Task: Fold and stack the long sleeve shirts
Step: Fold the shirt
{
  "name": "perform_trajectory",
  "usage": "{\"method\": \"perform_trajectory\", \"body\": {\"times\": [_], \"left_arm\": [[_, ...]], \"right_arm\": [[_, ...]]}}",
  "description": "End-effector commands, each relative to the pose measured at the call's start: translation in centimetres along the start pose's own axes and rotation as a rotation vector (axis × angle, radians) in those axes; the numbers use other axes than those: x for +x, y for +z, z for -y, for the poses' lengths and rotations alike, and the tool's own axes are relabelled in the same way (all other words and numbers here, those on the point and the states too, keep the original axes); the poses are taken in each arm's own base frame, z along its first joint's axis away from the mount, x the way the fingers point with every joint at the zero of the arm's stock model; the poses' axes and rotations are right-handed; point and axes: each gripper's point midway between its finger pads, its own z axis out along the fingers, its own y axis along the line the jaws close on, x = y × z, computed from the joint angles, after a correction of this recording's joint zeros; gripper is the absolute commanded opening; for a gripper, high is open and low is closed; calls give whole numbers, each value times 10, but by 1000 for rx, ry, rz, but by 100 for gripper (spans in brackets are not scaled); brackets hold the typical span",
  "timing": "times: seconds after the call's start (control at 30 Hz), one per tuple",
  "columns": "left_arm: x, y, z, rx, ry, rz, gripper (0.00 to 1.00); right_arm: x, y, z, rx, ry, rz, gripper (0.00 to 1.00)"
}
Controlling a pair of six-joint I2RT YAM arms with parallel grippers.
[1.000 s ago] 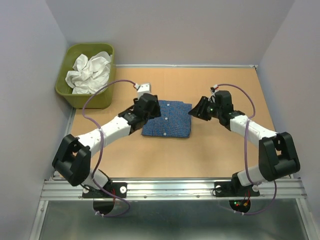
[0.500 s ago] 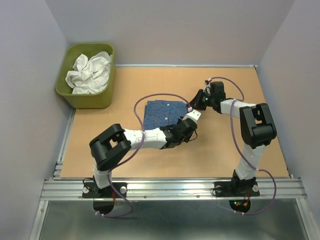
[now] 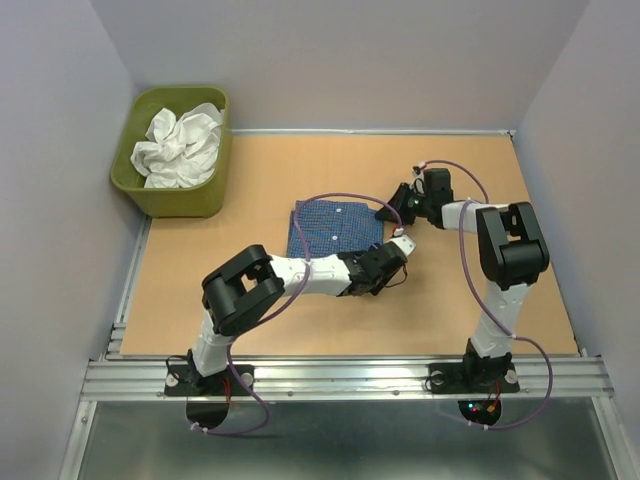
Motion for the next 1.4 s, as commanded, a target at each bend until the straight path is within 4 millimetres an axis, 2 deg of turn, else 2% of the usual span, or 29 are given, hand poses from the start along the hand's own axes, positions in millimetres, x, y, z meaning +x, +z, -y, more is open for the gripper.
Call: {"method": "perform_trajectory", "body": {"times": [0.0, 0.07, 0.1, 0.13, 0.2, 0.33, 0.5, 0.63, 0.83, 0.97, 1.17, 1.27, 1.3, 1.37], "left_arm": [[-25, -35, -17, -59, 10, 60, 54], [-42, -47, -20, -67, 1, 105, 62], [-51, -55, -22, -76, 12, 133, 72], [-57, -59, -21, -74, 18, 155, 75], [-64, -63, -18, -71, 57, 187, 82], [-53, -53, -19, -102, 125, 168, 85], [-32, -38, -17, -140, 237, 128, 83], [-25, -33, -13, -166, 295, 117, 80], [-15, -23, 1, -127, 348, 103, 79], [-2, -13, 2, -145, 384, 67, 76], [11, -3, -4, -191, 420, 24, 70], [13, -1, -10, -229, 433, 14, 61], [14, 0, -11, -239, 437, 11, 51], [15, 0, -11, -236, 437, 8, 41]], "right_arm": [[-49, -39, -42, -42, -100, 167, 39], [-56, -51, -45, -16, -105, 189, 53], [-61, -57, -43, 12, -112, 211, 65], [-61, -66, -48, 20, -116, 217, 69], [-59, -77, -45, 41, -102, 219, 81], [-55, -102, -43, 32, -46, 244, 91], [-31, -126, -31, 65, 22, 239, 98], [-17, -134, -30, 66, 29, 235, 99], [6, -133, -20, 71, 52, 193, 99], [22, -129, -10, 79, 71, 155, 99], [29, -128, -4, 92, 65, 144, 99], [36, -126, -1, 86, 72, 122, 99], [39, -125, 1, 86, 76, 114, 99], [41, -123, 1, 79, 82, 111, 99]]}}
